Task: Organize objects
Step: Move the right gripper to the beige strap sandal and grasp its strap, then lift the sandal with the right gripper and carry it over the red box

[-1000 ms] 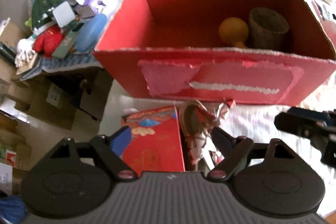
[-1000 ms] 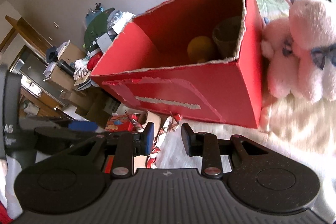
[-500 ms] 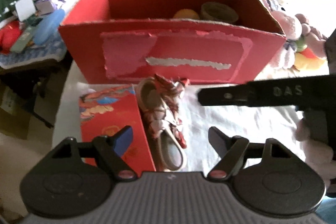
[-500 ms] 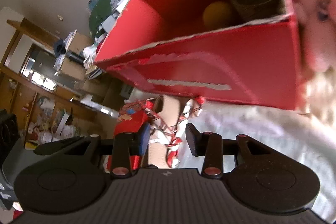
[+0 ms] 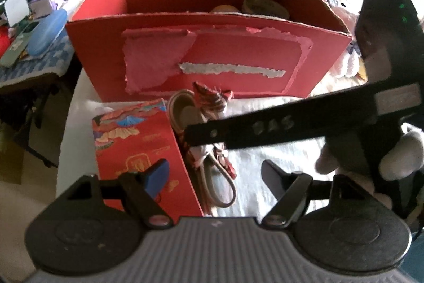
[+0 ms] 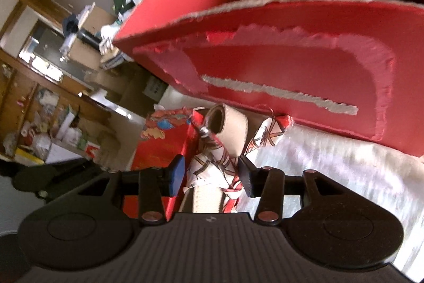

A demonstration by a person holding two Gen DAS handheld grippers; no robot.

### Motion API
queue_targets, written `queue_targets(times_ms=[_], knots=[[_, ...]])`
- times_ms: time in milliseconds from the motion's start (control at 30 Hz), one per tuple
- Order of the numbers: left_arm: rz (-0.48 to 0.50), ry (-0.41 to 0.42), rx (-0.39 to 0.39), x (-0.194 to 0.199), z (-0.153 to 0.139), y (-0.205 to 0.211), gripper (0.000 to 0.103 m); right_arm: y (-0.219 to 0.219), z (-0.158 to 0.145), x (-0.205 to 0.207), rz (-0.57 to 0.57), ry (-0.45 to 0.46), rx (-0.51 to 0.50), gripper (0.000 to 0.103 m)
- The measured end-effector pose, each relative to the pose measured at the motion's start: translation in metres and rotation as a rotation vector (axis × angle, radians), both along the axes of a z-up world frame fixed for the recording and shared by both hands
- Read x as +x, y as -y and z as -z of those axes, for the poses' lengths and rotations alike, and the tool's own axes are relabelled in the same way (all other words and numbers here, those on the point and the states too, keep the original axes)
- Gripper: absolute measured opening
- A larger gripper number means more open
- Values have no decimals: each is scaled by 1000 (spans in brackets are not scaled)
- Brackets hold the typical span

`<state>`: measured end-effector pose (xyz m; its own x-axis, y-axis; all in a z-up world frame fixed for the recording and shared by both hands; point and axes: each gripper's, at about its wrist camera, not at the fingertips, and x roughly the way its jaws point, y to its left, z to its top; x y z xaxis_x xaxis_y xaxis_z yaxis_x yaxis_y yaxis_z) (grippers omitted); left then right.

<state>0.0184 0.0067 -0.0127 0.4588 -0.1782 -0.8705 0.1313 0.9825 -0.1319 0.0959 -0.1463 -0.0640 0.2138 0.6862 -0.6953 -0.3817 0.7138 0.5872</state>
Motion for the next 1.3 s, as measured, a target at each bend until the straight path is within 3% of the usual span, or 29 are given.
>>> queue_targets(times_ms=[233, 433, 767, 1067, 1300], knots=[[76, 11, -13, 7, -2, 4, 77, 26, 9, 7, 37, -81, 50, 40], [143, 0, -30, 19, 2, 17, 77, 60, 9, 2, 100, -97, 77, 40], [193, -51, 47, 36, 29, 40, 78, 83, 14, 2, 116, -125, 102, 48], [140, -77, 70, 41, 43, 35, 67, 66, 17, 6, 54, -134, 99, 49], [123, -72, 106, 41, 44, 39, 53, 76, 15, 4, 51, -157, 119, 35]])
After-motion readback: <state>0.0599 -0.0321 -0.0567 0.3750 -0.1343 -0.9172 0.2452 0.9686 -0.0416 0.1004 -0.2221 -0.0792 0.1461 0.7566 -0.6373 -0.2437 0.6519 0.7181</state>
